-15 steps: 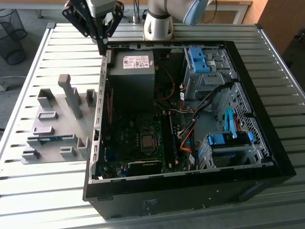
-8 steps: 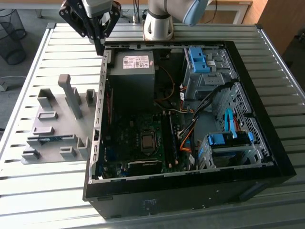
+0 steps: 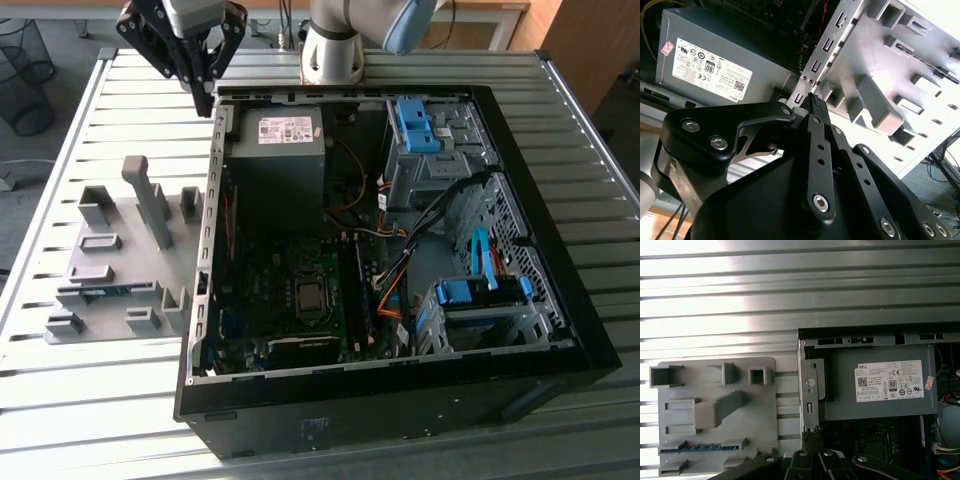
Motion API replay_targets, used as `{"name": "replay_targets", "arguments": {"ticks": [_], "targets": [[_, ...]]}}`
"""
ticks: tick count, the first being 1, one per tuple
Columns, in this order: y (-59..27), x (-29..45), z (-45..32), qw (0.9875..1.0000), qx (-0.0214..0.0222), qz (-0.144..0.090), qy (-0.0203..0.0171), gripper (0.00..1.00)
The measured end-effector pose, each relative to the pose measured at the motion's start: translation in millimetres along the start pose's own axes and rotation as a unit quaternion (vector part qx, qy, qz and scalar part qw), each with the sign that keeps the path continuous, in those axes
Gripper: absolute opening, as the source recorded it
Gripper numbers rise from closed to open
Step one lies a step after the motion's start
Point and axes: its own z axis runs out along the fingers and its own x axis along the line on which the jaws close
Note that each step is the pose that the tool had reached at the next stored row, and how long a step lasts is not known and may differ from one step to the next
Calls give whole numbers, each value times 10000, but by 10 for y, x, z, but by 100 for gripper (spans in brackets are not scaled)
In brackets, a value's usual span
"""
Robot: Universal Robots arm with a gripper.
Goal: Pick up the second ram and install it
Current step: 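Reach for the second ram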
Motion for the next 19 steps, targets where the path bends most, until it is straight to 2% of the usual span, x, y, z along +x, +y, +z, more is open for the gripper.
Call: {"name": "replay_targets", "arguments": {"ticks": [19], "targets": [[-13,164,2,10000,0,0,0,10]]}}
